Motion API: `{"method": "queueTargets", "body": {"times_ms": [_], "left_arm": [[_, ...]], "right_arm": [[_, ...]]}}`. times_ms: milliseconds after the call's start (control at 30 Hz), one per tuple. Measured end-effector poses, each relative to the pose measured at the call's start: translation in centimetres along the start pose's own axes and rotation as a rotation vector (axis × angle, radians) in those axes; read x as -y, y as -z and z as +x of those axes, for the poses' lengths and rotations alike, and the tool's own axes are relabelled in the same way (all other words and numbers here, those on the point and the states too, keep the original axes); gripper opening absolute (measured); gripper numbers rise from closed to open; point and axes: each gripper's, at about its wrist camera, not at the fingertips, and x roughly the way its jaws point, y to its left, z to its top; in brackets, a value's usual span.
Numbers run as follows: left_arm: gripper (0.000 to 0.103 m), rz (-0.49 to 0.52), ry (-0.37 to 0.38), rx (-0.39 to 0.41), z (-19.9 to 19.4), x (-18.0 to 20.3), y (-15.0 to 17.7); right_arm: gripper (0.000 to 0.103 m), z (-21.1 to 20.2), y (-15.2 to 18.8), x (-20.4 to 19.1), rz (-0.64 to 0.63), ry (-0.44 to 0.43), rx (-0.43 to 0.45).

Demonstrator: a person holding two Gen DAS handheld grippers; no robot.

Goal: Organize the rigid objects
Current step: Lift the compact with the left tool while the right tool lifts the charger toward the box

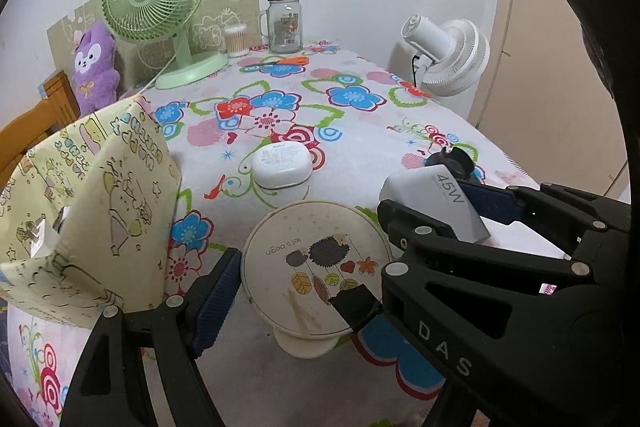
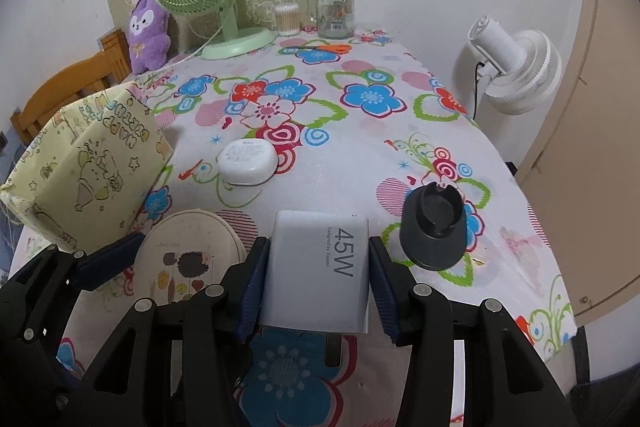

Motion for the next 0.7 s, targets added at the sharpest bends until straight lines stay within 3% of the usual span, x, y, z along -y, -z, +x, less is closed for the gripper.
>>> {"method": "queueTargets", "body": {"times_ms": [700], "left_arm": [[0.084,0.023,-0.015,0.060,-4.5,-0.2,-0.7]], "right_arm": [[0.050,-5.1,-0.5,-1.4,0.005,0.017,0.078]]}}
